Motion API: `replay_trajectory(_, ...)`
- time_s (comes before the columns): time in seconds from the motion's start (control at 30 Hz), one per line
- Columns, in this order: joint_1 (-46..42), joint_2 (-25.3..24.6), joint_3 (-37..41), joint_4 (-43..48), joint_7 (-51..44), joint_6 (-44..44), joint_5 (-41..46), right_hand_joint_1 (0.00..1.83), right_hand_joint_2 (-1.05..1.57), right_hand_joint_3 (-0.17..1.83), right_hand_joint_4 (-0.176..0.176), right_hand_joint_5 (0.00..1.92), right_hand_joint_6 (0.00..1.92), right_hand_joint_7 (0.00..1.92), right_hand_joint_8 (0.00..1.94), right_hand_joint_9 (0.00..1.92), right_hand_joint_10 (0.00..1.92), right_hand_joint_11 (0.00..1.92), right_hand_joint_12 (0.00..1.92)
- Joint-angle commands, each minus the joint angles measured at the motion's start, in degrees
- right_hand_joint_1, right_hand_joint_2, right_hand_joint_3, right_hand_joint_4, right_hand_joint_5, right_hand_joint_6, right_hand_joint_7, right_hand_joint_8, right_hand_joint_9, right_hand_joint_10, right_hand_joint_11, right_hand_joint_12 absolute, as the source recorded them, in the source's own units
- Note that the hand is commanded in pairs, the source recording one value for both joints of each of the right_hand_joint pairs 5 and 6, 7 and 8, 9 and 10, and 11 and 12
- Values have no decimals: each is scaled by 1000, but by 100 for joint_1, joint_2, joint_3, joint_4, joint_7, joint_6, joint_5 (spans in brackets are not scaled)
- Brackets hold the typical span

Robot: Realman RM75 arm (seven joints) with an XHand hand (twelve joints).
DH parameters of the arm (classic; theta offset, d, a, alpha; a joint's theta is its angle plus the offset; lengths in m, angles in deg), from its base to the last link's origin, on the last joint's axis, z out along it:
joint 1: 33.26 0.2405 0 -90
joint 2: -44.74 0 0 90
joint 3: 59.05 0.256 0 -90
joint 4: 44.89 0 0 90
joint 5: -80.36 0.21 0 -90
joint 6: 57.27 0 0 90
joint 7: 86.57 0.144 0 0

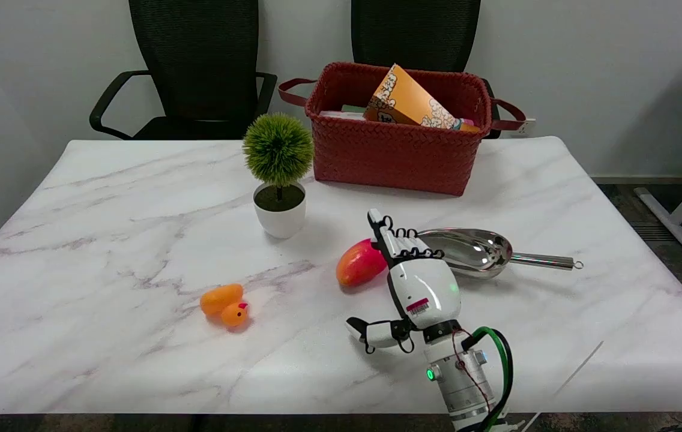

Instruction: Pick up the potted plant.

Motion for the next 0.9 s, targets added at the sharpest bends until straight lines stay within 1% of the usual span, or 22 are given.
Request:
replay_trajectory(0.03, 1, -19, 7, -132, 158, 181, -25, 1074, 296, 639, 0, 75, 75, 542, 542, 494, 494, 483, 483)
replay_trajectory(0.9, -125, -131, 7, -38, 110, 357, -42, 1079, 356, 622, 0, 84, 84, 550, 550, 504, 504, 490, 490)
